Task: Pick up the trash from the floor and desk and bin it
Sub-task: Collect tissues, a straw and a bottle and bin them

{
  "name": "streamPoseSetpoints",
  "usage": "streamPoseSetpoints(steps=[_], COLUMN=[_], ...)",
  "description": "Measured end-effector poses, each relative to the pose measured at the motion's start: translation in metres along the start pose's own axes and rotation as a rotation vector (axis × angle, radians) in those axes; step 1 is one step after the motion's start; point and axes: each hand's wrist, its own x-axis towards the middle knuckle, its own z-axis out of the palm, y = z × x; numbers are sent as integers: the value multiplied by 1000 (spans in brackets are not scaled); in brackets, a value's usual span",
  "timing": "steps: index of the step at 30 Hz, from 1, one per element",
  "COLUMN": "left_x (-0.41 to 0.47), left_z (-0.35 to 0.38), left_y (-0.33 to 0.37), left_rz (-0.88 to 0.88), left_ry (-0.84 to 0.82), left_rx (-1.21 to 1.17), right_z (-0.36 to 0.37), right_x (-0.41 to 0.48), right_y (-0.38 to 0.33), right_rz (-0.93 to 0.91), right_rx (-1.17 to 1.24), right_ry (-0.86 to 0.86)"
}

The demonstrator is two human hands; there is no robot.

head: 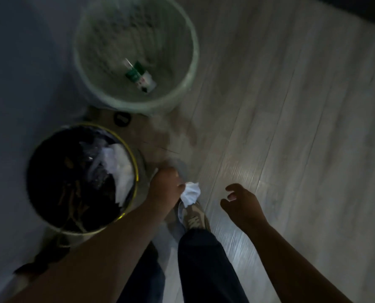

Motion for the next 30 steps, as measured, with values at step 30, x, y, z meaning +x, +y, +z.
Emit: streamPoseSetpoints(steps=[30], left_x=[-276], left_z=[-409], left_y=[38], left_rz=[157], left_ry=[-5], left_rx=[207], right_z=[-150], right_x=[-333], right_y=[-247], right_rz=[-462], right_rx=[-440], right_ry=[-67])
